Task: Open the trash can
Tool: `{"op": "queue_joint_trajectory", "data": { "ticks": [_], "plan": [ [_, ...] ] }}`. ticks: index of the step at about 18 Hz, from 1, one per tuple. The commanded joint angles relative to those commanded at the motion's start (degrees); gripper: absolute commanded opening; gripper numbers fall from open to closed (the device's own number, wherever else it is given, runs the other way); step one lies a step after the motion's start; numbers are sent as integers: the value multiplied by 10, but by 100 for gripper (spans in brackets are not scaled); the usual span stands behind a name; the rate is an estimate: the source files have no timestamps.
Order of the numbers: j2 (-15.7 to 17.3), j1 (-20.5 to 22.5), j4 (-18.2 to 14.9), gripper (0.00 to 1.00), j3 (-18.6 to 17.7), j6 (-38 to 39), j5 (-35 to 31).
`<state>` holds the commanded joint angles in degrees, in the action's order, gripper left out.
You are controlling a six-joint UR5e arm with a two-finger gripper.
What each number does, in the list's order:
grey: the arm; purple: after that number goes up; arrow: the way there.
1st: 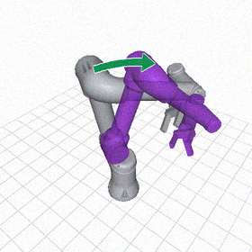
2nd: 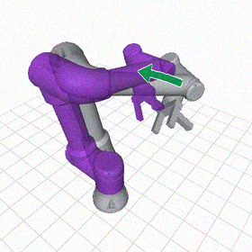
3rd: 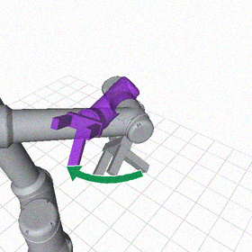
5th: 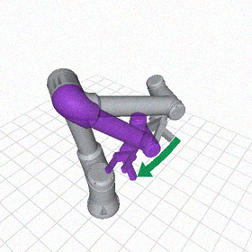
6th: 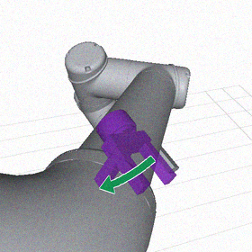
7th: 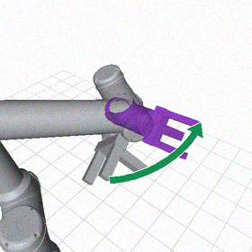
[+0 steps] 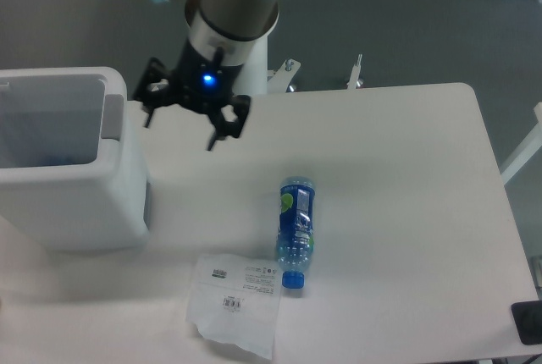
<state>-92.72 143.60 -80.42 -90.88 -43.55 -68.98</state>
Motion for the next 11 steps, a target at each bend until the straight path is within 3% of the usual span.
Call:
{"op": "queue_joint_trajectory", "data": {
  "ticks": [6,8,11],
  "plan": [
    [-14,59,14,100,0,-154,-122],
    [-27,71,20,100,3,-193,-129],
    [-54,100,20,100,0,-336,-131]
  ]
}}
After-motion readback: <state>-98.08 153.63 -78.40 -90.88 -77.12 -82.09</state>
